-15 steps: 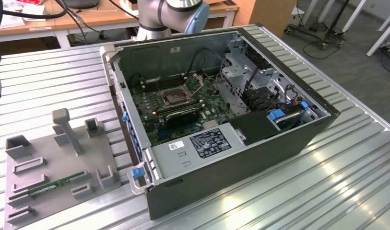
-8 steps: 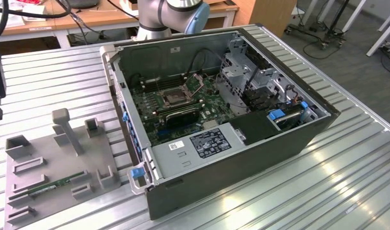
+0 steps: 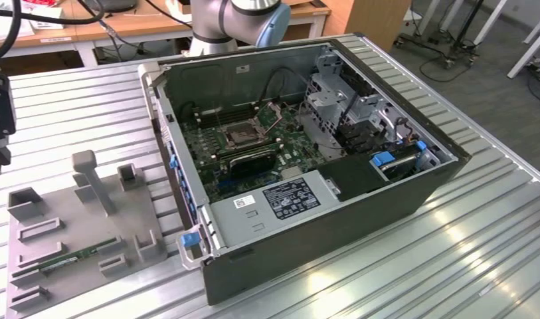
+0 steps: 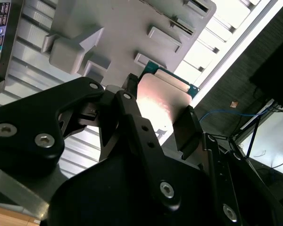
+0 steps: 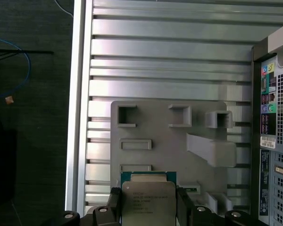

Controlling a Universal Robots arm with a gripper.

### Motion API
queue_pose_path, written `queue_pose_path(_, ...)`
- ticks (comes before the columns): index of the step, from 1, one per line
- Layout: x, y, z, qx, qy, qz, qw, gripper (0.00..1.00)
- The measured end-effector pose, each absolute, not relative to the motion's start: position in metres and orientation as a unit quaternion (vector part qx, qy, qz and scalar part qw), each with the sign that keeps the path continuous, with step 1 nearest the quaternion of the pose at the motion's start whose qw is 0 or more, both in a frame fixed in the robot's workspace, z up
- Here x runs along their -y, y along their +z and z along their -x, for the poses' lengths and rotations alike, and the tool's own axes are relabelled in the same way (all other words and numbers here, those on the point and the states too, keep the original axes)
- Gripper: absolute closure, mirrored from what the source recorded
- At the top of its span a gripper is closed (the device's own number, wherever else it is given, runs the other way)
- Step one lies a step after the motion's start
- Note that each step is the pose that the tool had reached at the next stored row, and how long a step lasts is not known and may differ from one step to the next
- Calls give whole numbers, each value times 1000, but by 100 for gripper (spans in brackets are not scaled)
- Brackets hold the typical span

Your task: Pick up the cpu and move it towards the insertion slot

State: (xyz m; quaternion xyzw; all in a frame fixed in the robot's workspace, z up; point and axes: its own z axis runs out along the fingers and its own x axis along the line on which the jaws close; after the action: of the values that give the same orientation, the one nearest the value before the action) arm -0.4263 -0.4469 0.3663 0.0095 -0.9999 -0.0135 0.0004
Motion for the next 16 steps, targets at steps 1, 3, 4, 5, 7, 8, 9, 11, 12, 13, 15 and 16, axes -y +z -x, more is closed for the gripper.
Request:
queue_pose_path(1, 447, 366, 426, 1000, -14, -10, 0, 45)
queue_pose_path(3, 447, 366, 426, 1000, -14, -10, 0, 45)
queue_pose_path(4, 447, 366, 425, 1000, -13, -10, 0, 45)
queue_pose_path(5, 447, 366, 425, 1000, -13, -10, 0, 45)
queue_pose_path(7, 447, 366, 425, 1000, -14, -10, 0, 45)
queue_pose_path(8, 447, 366, 425, 1000, -13, -10, 0, 45)
queue_pose_path(9, 447, 366, 425, 1000, -13, -10, 0, 45)
queue_pose_path(11, 447, 366, 424, 1000, -13, -10, 0, 45)
queue_pose_path(12, 447, 366, 424, 1000, -13, -10, 1, 45)
queue_pose_path(13, 447, 366, 423, 1000, -13, -10, 1, 45)
queue_pose_path(15, 447, 366, 422, 1000, -14, -10, 0, 45)
queue_pose_path(16, 447, 366, 421, 1000, -14, -10, 0, 45)
